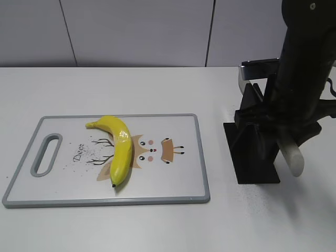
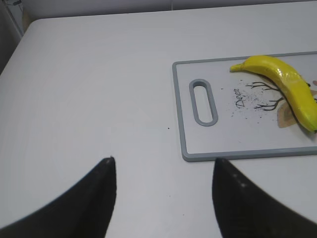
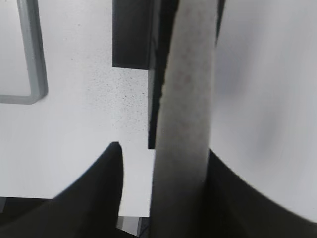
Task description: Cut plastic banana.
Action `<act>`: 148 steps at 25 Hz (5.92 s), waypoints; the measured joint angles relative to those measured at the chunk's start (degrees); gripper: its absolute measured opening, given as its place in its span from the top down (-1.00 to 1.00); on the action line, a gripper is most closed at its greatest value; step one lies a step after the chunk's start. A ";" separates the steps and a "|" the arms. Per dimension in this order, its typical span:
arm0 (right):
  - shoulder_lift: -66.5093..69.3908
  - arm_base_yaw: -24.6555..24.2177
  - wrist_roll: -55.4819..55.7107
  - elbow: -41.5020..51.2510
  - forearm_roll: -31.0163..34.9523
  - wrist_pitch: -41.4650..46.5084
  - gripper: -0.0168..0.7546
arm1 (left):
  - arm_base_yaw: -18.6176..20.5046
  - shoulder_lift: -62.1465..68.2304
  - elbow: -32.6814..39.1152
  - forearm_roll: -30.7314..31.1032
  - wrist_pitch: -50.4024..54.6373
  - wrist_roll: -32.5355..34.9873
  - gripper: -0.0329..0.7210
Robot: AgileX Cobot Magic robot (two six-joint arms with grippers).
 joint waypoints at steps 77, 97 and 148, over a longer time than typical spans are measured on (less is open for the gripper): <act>15.23 0.75 -98.62 -29.08 22.63 -1.07 0.54 | -18.26 90.72 -44.28 -23.05 -7.25 66.70 -0.60; 17.47 0.75 -97.63 -29.14 25.87 -3.38 0.54 | -18.37 97.10 -42.80 -20.31 -13.22 67.51 0.88; 12.72 0.99 -92.38 -29.25 20.20 3.74 0.54 | -18.63 87.05 -34.81 -22.81 -19.29 67.43 -0.17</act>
